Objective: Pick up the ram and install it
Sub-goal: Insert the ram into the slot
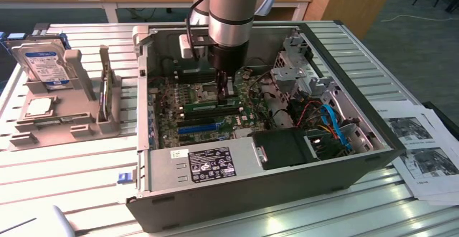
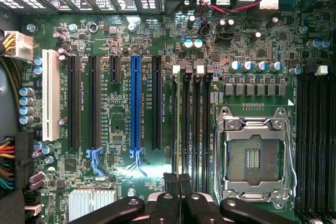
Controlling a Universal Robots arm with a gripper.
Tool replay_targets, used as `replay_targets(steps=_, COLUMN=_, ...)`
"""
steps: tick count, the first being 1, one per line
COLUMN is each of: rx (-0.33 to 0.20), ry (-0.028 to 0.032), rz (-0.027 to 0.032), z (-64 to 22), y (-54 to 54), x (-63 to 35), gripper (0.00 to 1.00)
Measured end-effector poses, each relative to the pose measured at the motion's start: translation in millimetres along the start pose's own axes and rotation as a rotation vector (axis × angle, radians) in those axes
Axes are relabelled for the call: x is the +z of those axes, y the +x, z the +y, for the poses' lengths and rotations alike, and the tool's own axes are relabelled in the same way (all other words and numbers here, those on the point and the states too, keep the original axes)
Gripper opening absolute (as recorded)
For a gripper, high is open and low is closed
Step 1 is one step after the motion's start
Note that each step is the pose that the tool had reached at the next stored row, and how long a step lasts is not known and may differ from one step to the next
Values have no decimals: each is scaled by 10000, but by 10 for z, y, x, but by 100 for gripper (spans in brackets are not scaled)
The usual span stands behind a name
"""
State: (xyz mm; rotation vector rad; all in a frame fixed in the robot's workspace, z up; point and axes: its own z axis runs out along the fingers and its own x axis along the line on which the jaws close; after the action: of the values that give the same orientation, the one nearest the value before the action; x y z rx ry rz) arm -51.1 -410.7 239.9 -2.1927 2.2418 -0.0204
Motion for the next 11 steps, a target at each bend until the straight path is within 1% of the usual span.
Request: replay_targets(steps=11, rx=65, ry=-1, rz=2, z=1, y=0, x=39, gripper=11)
